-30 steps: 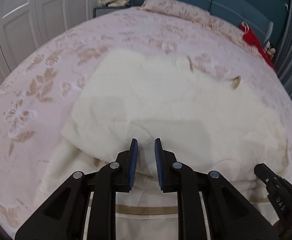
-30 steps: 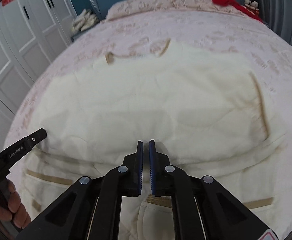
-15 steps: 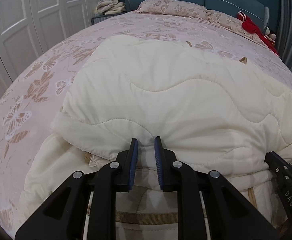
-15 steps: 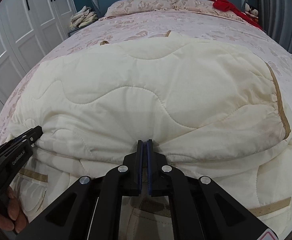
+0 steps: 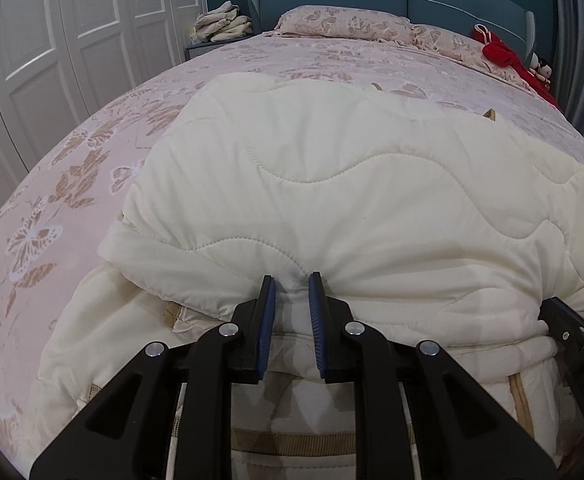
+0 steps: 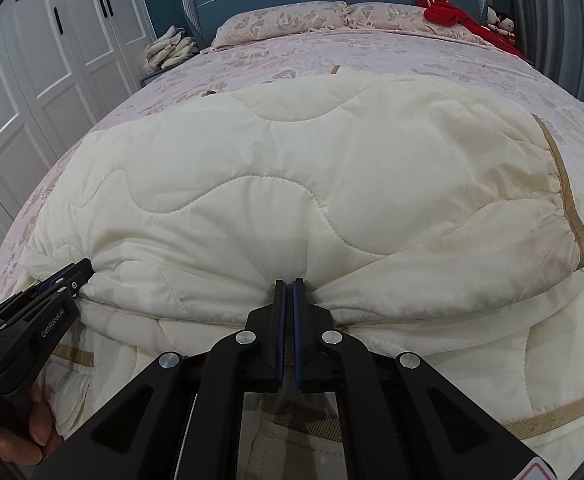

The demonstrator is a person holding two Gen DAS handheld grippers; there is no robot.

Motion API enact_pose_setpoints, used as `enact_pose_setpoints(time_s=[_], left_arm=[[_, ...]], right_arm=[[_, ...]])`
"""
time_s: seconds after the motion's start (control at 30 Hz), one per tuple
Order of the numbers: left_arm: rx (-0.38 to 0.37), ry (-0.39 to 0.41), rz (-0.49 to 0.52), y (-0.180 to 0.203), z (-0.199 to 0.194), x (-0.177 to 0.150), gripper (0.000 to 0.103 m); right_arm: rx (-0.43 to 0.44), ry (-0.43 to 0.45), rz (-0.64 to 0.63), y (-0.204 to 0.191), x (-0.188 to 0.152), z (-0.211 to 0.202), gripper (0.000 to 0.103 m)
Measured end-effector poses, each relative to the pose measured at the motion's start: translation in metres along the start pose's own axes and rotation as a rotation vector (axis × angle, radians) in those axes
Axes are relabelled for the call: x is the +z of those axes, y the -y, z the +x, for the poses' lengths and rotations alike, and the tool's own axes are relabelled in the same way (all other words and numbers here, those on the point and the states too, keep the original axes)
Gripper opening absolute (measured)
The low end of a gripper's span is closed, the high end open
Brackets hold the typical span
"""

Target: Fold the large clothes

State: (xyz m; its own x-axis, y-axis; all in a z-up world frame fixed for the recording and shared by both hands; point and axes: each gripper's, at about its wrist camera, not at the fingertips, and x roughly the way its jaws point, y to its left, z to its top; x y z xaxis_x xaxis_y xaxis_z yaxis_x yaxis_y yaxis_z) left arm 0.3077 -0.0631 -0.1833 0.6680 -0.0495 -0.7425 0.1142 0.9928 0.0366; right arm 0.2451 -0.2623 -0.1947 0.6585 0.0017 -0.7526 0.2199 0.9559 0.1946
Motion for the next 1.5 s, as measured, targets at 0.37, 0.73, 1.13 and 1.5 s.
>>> enact_pose_setpoints(time_s=[0.37, 0.73, 1.13, 1.5], left_arm=[[-0.236, -0.032, -0.208, -0.085, -0.040, 0.071, 0.027], [-0.147, -0.101, -0.229, -0.072, 0.046, 0.193, 0.035], [-0.088, -0.198, -0.142, -0.049, 0.130, 0.170, 0.035], [-0.039, -0.118, -0.125, -0.044, 0.140, 0.157, 0.035]], right_arm=[[0.092, -0.125, 0.085, 0.044, 0.049, -0.031, 0.014], [0.178, -0.083, 0.010, -0.048, 0.184, 0.031, 0.021], [0.176, -0.234, -0.037, -0.111, 0.212, 0.169, 0.033], [0.136, -0.174, -0.117, -0.113, 0.195, 0.182, 0.001]])
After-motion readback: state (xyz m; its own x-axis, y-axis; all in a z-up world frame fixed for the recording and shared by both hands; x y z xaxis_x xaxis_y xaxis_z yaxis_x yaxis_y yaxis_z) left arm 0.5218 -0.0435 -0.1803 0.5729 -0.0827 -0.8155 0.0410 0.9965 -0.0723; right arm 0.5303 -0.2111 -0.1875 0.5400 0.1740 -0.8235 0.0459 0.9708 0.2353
